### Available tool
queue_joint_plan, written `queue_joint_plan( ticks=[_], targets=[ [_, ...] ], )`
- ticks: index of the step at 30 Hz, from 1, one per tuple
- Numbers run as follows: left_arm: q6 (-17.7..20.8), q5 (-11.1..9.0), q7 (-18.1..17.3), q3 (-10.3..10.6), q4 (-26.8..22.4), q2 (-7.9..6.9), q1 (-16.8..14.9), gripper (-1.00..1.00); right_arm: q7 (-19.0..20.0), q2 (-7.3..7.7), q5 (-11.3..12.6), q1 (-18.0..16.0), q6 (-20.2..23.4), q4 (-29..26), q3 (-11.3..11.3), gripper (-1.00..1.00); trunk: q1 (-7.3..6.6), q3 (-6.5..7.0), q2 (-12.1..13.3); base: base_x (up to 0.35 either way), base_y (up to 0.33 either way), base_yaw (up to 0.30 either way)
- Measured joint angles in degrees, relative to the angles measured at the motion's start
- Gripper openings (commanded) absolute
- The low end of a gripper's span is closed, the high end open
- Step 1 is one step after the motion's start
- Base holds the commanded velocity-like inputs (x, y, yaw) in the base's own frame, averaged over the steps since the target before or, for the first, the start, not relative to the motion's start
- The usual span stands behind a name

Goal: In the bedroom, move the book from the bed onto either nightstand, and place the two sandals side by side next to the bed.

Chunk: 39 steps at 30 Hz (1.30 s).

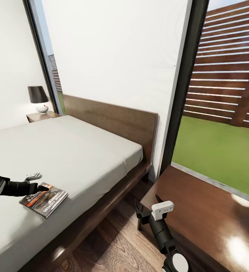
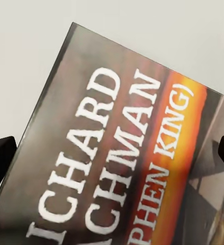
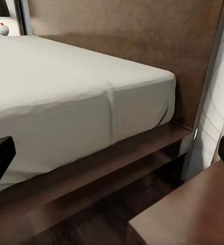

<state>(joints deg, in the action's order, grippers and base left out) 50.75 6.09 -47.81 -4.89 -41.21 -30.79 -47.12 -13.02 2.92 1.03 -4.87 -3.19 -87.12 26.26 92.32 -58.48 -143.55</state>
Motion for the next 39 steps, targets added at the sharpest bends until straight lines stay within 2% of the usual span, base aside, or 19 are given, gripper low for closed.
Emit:
queue_joint_plan(
  ticks=[32, 39],
  targets=[
    [-0.3, 0.6, 0.1, 0.1, 0.0, -0.02, 0.0, 1.0, 0.0, -0.06, -0.1, 0.0, 0.0, 0.4, 0.0, 1.0, 0.0, 0.0, 0.0, 0.0, -0.01, 0.0],
    [-0.1, 0.1, 0.0, 0.0, 0.0, 0.0, 0.0, 1.0, 0.0, -0.05, -0.1, 0.0, 0.0, 0.5, 0.8, 1.0, 0.0, 0.0, 0.0, -0.031, -0.022, 0.0]
  ],
)
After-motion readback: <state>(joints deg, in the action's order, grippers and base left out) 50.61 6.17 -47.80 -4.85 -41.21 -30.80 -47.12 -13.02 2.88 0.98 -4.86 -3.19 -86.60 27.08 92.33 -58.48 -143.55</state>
